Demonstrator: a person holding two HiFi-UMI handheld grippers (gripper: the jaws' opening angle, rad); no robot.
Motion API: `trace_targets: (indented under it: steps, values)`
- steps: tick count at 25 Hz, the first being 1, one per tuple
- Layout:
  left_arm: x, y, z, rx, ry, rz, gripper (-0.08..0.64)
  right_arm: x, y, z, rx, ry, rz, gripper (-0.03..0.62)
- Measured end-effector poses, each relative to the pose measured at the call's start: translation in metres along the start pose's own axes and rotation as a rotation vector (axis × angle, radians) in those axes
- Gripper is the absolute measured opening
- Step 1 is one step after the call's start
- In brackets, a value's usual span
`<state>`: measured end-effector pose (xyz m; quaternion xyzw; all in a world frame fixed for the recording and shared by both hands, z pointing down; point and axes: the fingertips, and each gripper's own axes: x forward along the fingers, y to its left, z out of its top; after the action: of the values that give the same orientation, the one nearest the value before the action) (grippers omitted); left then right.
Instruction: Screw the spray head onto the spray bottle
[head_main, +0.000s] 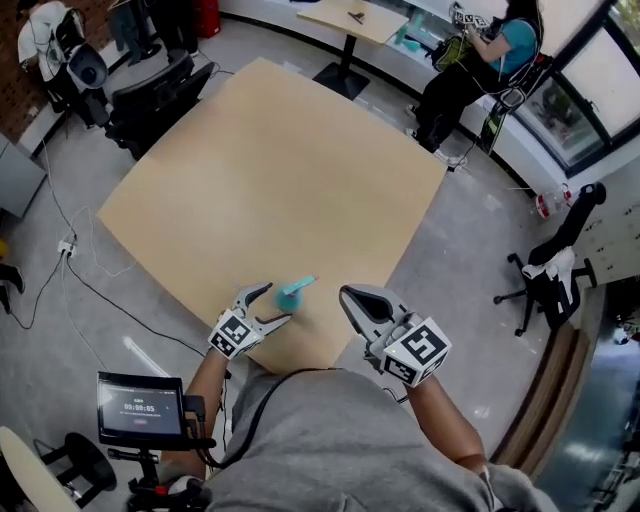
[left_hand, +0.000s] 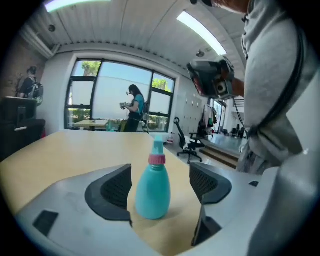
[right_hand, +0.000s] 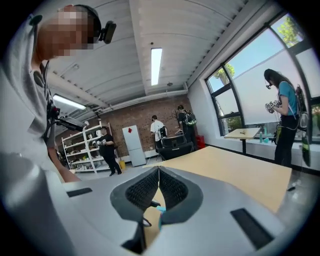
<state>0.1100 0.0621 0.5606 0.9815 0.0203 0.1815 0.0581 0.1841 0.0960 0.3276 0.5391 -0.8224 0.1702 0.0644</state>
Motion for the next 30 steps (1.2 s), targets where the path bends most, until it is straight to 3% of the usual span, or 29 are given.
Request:
trace_targets:
  steps: [3, 6, 8, 10, 11, 14, 15, 21, 25, 30]
  values:
    - [0.026, -0.022, -0.004, 0.064, 0.011, -0.052, 0.373, 0.001, 0.012, 0.006, -0.055, 0.051, 0.019, 0.006]
    - [0.045, -0.006, -0.001, 0.052, -0.053, -0.033, 0.489, 0.034, 0.011, 0.015, -0.118, 0.073, 0.038, 0.006]
    - [0.056, 0.013, -0.006, 0.031, -0.074, -0.043, 0.502, 0.07, 0.015, 0.018, -0.23, 0.1, 0.093, 0.007]
    - [0.067, 0.016, -0.014, 0.032, -0.056, -0.072, 0.503, 0.091, 0.023, 0.011, -0.408, 0.178, 0.158, 0.009]
    - [0.071, 0.013, -0.017, 0.041, -0.039, -0.089, 0.502, 0.095, 0.026, 0.002, -0.491, 0.237, 0.186, 0.022]
    - [0.077, -0.001, -0.023, 0.077, 0.021, -0.146, 0.502, 0.103, 0.033, -0.032, -0.627, 0.397, 0.279, 0.179]
    - [0.079, -0.005, -0.026, 0.092, 0.042, -0.163, 0.502, 0.106, 0.034, -0.044, -0.656, 0.436, 0.307, 0.183]
    - [0.116, 0.024, -0.064, 0.152, 0.112, -0.182, 0.494, 0.148, -0.008, -0.117, -0.757, 0.644, 0.414, 0.184]
    - [0.119, 0.026, -0.06, 0.148, 0.093, -0.173, 0.417, 0.154, -0.021, -0.148, -0.872, 0.769, 0.477, 0.184]
    - [0.121, 0.026, -0.051, 0.148, 0.059, -0.173, 0.414, 0.168, -0.011, -0.157, -0.796, 0.8, 0.602, 0.181]
